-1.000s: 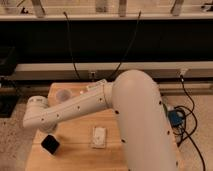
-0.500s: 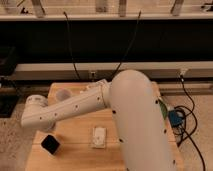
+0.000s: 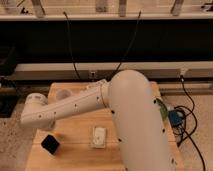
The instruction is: Knock the eraser over
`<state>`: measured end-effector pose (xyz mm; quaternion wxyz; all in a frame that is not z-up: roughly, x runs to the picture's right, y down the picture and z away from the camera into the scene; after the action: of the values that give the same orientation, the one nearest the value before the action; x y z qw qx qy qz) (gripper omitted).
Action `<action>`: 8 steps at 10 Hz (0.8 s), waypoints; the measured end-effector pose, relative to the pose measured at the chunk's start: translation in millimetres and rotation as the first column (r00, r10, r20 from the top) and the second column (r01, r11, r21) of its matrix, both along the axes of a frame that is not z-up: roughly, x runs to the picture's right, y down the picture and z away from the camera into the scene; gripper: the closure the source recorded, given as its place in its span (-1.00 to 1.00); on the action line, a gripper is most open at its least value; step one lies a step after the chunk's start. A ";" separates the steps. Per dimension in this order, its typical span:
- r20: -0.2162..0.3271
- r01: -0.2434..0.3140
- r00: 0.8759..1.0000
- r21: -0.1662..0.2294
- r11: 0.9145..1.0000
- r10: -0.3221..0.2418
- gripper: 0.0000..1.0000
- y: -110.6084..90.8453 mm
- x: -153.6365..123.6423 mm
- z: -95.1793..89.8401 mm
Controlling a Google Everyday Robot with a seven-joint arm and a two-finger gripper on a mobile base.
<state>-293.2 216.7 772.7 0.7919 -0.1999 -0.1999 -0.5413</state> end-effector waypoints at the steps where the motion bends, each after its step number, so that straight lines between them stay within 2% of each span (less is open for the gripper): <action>1: -0.001 0.000 1.000 -0.003 1.000 0.000 0.96 -0.3 0.4 0.2; 6: -0.003 0.000 1.000 -0.004 1.000 0.000 0.96 -1.1 1.4 0.3; 8: -0.030 -0.010 1.000 -0.011 1.000 0.010 0.96 0.3 21.1 -1.6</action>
<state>-272.1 217.0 771.1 0.7965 -0.2111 -0.1920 -0.5331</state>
